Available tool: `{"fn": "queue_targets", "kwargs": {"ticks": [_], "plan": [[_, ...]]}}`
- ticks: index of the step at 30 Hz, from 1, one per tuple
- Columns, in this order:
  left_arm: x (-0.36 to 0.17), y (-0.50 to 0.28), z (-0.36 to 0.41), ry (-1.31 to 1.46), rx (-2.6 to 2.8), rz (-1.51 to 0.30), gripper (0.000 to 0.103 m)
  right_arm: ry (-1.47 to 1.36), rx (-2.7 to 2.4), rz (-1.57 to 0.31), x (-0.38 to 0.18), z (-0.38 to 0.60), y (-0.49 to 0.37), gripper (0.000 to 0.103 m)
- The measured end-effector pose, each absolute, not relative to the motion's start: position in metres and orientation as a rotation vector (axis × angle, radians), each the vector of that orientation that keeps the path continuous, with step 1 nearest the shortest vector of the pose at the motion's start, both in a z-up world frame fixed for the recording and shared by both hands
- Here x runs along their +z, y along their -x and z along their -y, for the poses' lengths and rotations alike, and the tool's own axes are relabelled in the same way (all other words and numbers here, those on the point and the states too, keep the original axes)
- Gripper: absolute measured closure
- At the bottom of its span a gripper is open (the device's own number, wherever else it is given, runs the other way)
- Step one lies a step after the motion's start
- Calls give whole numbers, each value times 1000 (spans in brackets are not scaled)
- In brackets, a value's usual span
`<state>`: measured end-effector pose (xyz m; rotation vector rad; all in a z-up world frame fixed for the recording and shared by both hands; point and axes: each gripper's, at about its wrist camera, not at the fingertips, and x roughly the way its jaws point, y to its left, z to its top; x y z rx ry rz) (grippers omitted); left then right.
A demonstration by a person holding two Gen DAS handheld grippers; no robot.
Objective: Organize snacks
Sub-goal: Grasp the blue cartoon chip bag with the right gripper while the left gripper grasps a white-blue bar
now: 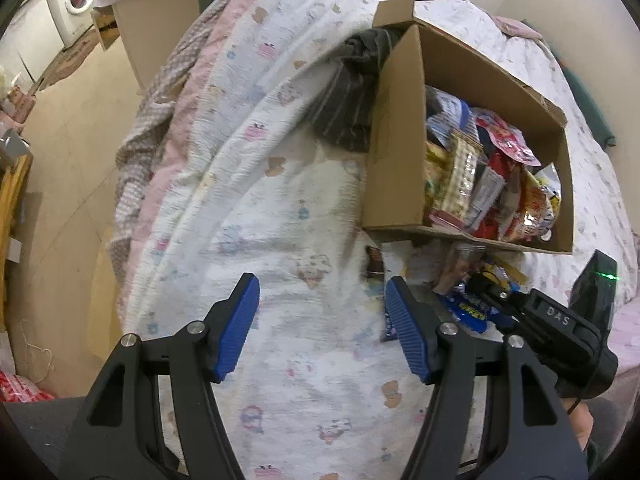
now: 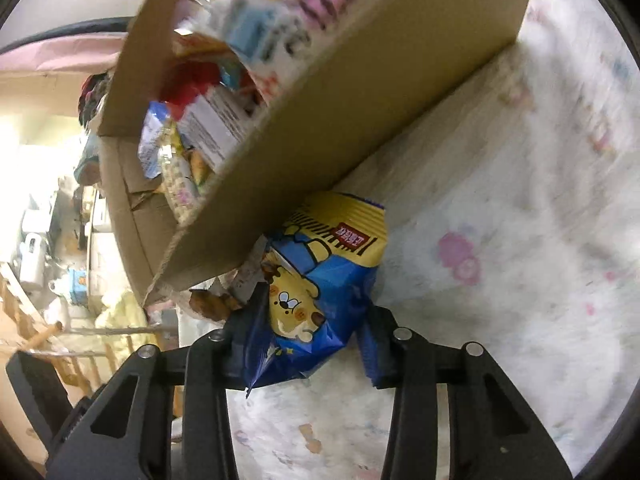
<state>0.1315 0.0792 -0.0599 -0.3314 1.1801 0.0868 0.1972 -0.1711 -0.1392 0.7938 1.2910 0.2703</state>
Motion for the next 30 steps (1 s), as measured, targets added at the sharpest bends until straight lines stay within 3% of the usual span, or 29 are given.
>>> {"fn": "queue_targets", "kwargs": {"ticks": [20, 21, 23, 27, 30], "plan": [[-108, -143, -4, 170, 99, -1263, 42, -724, 288, -1089, -76, 258, -144, 63], [-111, -143, -1, 174, 97, -1269, 44, -721, 292, -1079, -76, 260, -143, 63], [-117, -146, 5, 184, 85, -1286, 63, -713, 301, -1070, -74, 261, -145, 63], [-126, -154, 12, 166, 94, -1297, 66, -703, 319, -1056, -70, 257, -144, 63], [-133, -161, 17, 158, 105, -1316, 79, -692, 311, -1033, -63, 255, -143, 63]]}}
